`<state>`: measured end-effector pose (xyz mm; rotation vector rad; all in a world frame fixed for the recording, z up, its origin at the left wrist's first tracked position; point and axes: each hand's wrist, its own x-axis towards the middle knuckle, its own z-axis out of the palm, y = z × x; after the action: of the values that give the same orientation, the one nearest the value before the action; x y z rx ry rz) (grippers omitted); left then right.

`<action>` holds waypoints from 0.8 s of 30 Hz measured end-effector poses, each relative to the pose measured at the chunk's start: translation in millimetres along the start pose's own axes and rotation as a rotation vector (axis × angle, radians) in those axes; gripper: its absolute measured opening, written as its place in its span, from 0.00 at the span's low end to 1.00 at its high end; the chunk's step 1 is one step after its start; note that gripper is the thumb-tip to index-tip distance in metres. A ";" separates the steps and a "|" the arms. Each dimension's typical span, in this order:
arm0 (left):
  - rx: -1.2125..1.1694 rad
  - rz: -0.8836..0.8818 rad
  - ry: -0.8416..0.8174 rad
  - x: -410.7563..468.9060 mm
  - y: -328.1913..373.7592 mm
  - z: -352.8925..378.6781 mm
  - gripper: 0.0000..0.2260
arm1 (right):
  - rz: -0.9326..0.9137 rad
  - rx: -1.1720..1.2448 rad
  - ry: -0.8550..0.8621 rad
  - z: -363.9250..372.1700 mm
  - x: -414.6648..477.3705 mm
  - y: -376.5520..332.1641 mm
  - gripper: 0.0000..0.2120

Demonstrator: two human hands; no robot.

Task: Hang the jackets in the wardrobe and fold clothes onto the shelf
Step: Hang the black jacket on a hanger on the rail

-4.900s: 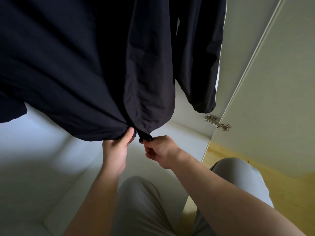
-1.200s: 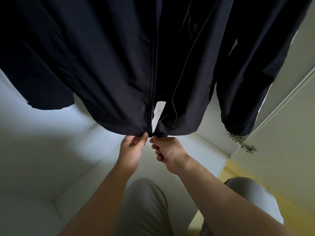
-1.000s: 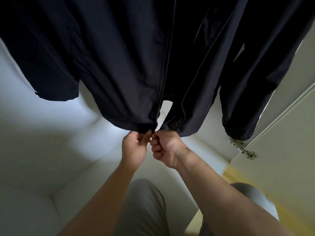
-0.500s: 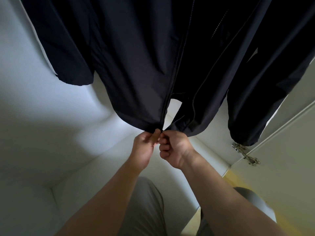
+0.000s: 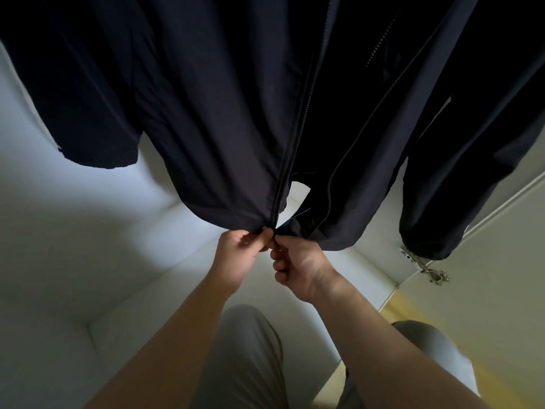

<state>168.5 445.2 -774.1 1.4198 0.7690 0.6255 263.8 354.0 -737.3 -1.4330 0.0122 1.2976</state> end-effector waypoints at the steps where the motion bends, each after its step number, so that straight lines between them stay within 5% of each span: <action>1: -0.003 0.015 -0.007 0.2 1.0 1.3 0.12 | -0.022 0.007 0.018 0.4 1.3 1.4 0.06; 8: -0.012 0.024 0.059 -1.9 11.3 15.4 0.09 | -0.091 0.109 0.107 0.8 1.1 9.6 0.04; 11: -0.028 0.006 0.055 -1.5 16.0 19.6 0.16 | -0.084 0.212 0.119 -1.6 -0.1 11.7 0.03; 24: 0.256 0.085 0.212 5.0 10.4 29.9 0.17 | 0.000 0.537 0.044 -1.5 -0.1 16.3 0.02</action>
<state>195.6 431.3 -764.5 1.6437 0.9872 0.7731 254.5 347.1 -748.8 -0.9973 0.3634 1.1490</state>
